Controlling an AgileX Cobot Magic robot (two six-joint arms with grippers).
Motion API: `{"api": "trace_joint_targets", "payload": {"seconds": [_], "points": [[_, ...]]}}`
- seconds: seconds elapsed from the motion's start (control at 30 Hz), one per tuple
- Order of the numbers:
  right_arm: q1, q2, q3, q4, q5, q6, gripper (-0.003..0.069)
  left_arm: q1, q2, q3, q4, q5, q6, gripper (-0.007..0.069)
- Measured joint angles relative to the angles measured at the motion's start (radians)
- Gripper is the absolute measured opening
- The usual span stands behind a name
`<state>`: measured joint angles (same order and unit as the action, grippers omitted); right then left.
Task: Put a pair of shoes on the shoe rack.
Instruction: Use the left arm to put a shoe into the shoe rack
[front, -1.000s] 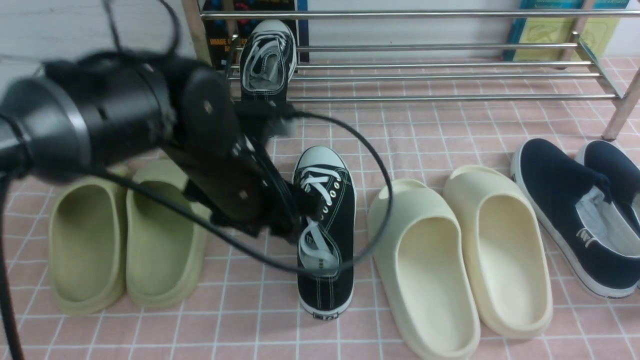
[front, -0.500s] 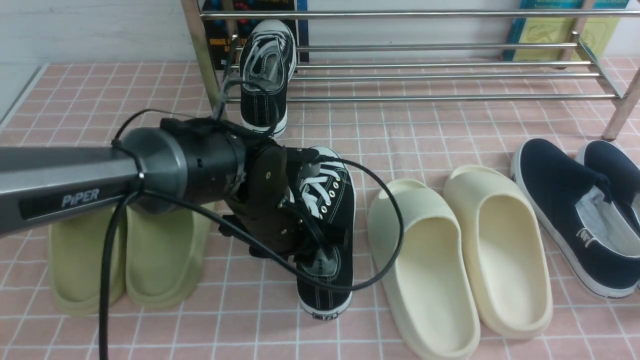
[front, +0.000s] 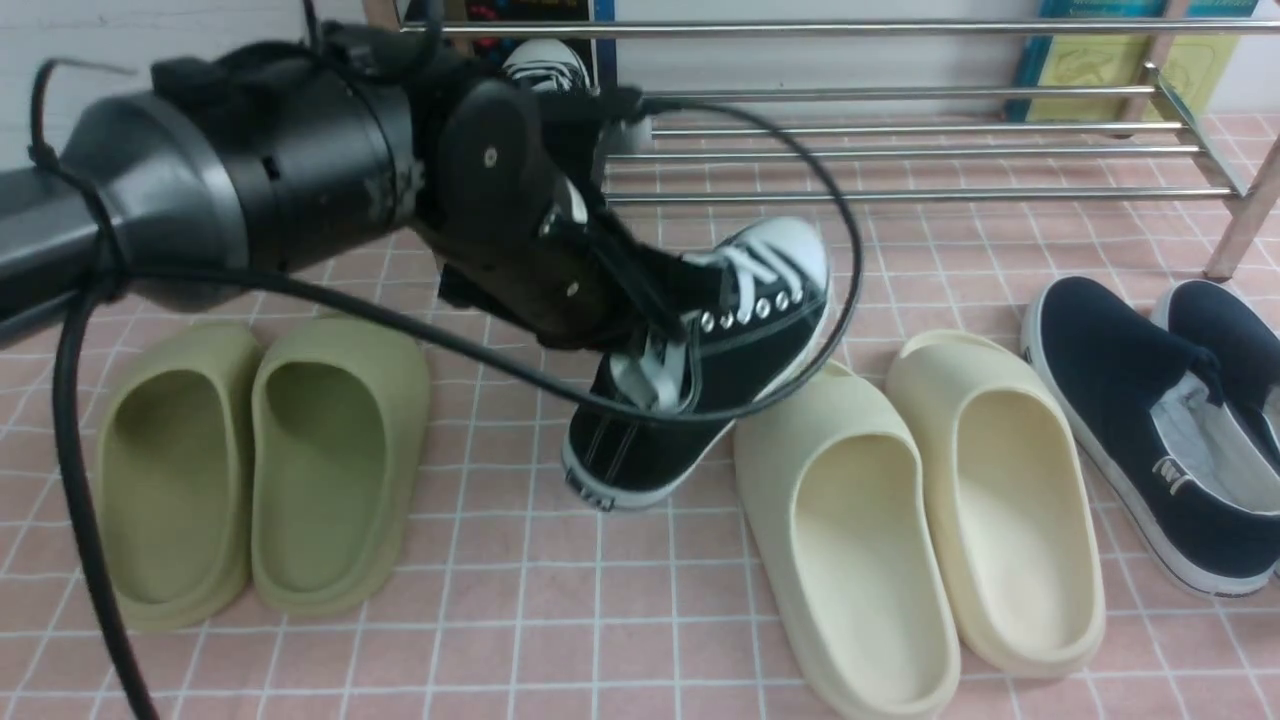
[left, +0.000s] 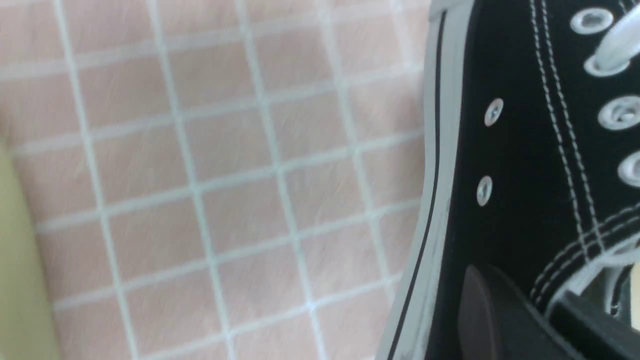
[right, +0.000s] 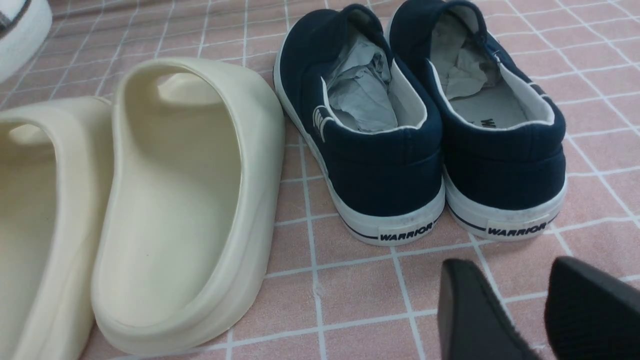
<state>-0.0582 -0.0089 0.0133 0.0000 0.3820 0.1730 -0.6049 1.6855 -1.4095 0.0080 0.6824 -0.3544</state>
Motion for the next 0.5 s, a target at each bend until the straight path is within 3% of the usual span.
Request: {"api": "trace_joint_targets", "payload": {"seconds": [0.23,0.5], "points": [[0.000,0.000,0.000,0.000,0.000,0.000,0.0240,0.077,0.054,-0.099,-0.008,-0.019,-0.020,0.0013],[0.000,0.000,0.000,0.000,0.000,0.000,0.0240,0.153,0.215,-0.230,-0.002,-0.160,-0.031,0.0015]]}}
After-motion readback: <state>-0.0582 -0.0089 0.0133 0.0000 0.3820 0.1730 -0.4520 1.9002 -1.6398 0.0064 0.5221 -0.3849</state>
